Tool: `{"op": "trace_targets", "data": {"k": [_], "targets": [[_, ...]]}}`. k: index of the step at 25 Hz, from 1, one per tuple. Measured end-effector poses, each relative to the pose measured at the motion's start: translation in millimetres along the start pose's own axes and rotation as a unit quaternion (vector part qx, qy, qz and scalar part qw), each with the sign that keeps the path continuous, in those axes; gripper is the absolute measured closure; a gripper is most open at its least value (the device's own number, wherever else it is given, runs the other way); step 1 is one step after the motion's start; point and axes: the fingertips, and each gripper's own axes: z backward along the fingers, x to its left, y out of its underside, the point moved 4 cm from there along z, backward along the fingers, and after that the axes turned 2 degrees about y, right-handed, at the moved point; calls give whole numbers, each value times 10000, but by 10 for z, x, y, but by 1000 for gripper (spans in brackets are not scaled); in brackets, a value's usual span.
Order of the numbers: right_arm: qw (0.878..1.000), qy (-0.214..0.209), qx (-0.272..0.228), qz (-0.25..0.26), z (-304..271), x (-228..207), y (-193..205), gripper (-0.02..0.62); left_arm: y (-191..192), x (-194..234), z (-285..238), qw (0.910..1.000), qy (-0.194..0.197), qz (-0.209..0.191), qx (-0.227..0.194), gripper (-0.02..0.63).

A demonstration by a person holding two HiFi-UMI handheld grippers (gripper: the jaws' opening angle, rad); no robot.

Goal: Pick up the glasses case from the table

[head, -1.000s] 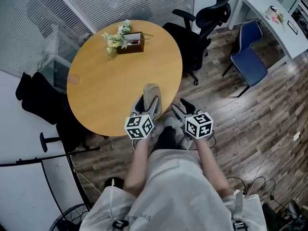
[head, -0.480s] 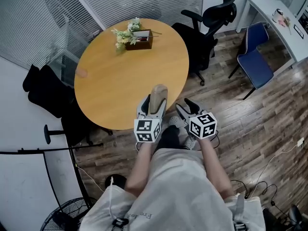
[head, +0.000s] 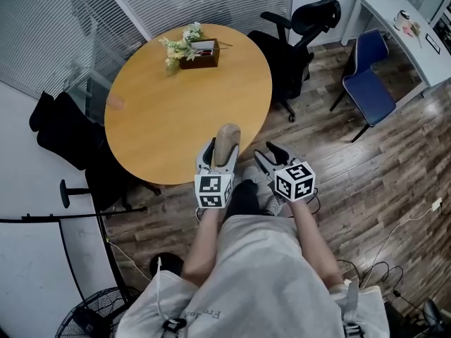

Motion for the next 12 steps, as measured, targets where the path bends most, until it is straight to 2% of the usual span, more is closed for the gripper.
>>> {"op": "trace_targets", "data": {"k": [8, 10, 12], "targets": [[10000, -52, -75, 28, 48, 21, 20, 507, 29, -20, 46, 10000, -44, -30, -6, 327], [9999, 9, -124, -8, 54, -5, 4, 571, 36, -14, 49, 10000, -63, -29, 13, 327], [9999, 15, -171, -21, 67, -16, -21, 594, 32, -9, 59, 10000, -86, -38, 9, 327]]}}
